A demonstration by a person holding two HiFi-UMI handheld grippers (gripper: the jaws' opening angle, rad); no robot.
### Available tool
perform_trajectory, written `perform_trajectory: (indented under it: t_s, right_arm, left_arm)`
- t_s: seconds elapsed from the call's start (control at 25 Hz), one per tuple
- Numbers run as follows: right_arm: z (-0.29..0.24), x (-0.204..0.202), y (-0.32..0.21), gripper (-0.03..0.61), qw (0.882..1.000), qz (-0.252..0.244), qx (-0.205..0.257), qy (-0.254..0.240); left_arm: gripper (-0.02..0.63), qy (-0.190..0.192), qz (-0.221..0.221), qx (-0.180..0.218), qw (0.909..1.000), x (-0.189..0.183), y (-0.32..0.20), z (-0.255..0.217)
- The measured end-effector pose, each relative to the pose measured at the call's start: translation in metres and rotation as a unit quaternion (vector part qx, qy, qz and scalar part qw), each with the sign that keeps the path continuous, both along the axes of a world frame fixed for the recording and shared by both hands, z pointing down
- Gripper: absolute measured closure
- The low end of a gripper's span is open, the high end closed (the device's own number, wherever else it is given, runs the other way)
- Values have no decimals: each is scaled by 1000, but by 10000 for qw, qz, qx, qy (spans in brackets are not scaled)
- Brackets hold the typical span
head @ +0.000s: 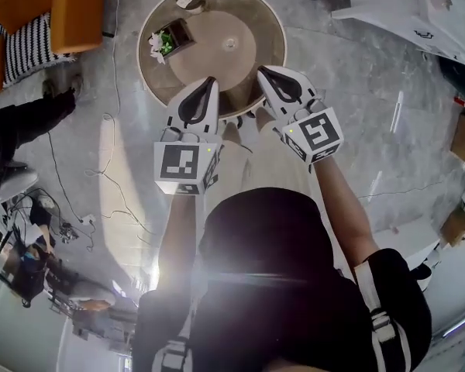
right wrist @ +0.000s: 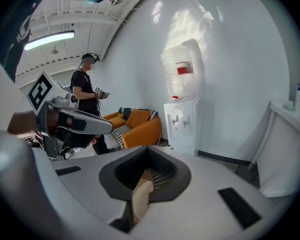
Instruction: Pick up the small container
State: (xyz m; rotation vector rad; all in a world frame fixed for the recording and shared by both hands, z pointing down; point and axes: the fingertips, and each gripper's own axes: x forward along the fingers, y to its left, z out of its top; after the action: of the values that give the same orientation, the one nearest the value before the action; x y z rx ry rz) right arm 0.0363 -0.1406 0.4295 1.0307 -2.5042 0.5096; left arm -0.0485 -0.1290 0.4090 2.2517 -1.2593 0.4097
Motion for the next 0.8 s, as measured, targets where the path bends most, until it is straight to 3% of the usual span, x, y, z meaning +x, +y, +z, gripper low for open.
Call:
perform_trajectory:
  t_s: [0.16,0.4,0.52,0.8]
  right_arm:
    - [47,3,-12,575,9999,-17,-118,43]
    - [116,7,-17,574,9995,-124,-277,124]
    - [152,7,-21,572,9991,-97,-398,141]
    - [240,2,-30,472,9976,-224,-589,286]
  left_arm:
    - [595,-117,-47,-207,9997,6,-9,44]
    - [594,145,119,-249,9995,29,-21,93]
    - [594,80,191,-361,9991,35,-28,122]
    - [594,107,59,-545,9984,37,-40,177]
